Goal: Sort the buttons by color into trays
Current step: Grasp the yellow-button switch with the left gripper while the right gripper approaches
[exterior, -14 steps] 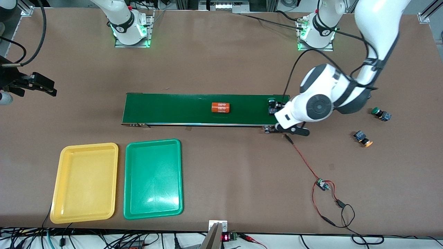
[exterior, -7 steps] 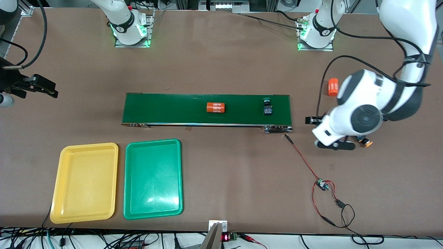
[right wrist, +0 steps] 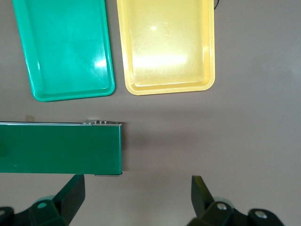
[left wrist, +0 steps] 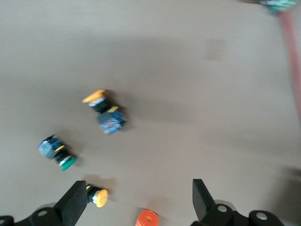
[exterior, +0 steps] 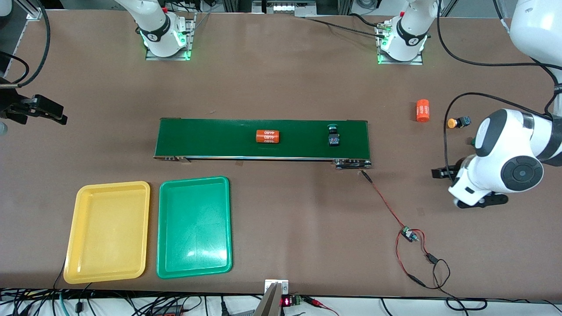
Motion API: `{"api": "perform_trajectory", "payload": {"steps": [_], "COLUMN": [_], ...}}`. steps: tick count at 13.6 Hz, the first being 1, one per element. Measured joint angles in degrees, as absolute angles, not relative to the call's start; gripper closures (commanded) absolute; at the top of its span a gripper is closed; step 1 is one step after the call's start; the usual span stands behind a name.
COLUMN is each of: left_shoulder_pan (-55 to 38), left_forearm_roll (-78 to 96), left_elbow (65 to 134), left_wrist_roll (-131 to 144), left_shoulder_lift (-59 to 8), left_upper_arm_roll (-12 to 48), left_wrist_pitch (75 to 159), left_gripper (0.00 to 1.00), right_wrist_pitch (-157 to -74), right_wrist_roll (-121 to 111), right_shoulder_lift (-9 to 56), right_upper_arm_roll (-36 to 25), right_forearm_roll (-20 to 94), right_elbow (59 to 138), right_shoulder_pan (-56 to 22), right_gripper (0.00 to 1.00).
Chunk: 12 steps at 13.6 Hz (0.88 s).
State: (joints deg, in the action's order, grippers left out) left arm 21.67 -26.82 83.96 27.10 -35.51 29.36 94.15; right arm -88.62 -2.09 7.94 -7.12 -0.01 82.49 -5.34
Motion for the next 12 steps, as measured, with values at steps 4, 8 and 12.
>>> {"api": "perform_trajectory", "payload": {"steps": [4, 8, 12], "left_shoulder_pan": [26.81, 34.86, 38.27], "left_forearm_roll": [-27.44, -27.46, -27.46], "left_elbow": [87.88, 95.67, 102.45], "left_wrist_roll": [32.72, 32.61, 32.57], "left_shoulder_lift": [-37.52, -37.84, -38.11], "left_upper_arm_roll": [28.71, 28.49, 28.53], "left_wrist_pitch": [102.02, 117.90, 126.91], "left_gripper": [0.00, 0.00, 0.00], "right_wrist_pitch": [-88.53, -85.66, -86.74], "right_wrist_roll": [-2.06, -1.89, -1.79], "right_shoulder_lift": [8.73, 10.22, 12.75], "right_upper_arm_roll": [-6.73, -6.77, -6.69], "right_forearm_roll": [0.17, 0.34, 4.76], "right_elbow": [82.53, 82.92, 83.09], "right_shoulder_pan": [-5.58, -5.48, -5.86], "right_gripper": [0.00, 0.00, 0.00]}}
